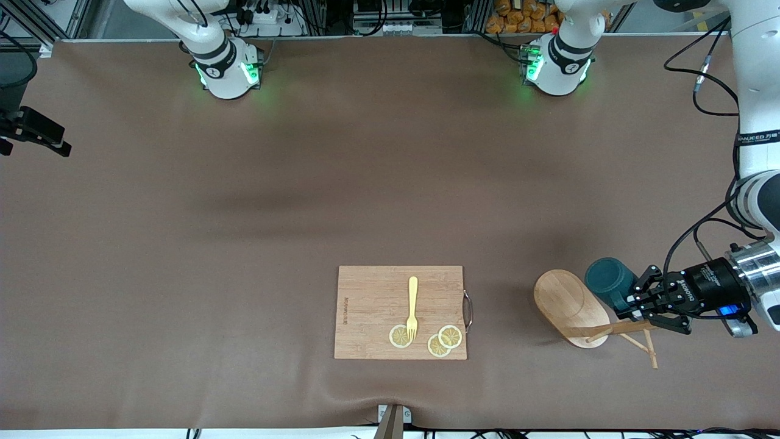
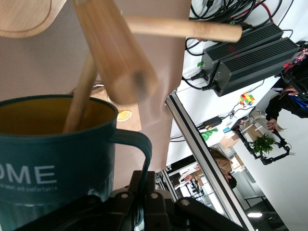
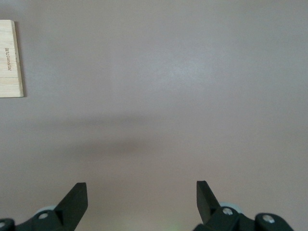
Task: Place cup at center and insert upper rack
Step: 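Hook the mug handle onto a mug-tree peg with the left gripper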
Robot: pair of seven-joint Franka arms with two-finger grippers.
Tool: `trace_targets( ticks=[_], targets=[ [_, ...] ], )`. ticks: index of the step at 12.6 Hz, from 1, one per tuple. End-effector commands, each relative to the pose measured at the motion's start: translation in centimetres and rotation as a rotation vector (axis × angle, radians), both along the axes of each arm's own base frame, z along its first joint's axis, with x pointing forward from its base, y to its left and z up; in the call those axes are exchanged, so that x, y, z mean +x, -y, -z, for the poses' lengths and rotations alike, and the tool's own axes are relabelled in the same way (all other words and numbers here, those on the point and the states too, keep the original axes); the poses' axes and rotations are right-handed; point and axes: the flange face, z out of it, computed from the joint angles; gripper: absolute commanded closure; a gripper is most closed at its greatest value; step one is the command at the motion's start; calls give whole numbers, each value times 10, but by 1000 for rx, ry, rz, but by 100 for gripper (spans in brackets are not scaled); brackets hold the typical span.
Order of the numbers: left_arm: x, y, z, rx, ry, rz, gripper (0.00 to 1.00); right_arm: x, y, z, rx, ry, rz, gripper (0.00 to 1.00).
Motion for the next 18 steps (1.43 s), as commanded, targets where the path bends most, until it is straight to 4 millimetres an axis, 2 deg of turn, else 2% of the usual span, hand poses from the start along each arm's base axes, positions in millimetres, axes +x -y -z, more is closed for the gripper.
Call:
trace_targets(
  ticks=[1, 13, 14, 15, 18],
  targets=[
    [3, -14, 3, -19, 37, -6, 100, 0, 2, -5, -12, 0, 9, 0],
    [5, -16, 28, -2, 84, 43, 100, 0, 0, -5, -11, 0, 8, 0],
    [5, -16, 28, -1, 86, 44, 98, 0, 0, -5, -11, 0, 8, 0],
    [5, -15, 28, -2, 86, 45, 88, 0, 0, -5, -11, 0, 6, 0],
    [5, -13, 29, -1, 88, 49, 45, 0, 0, -5, -10, -2, 8, 0]
  ],
)
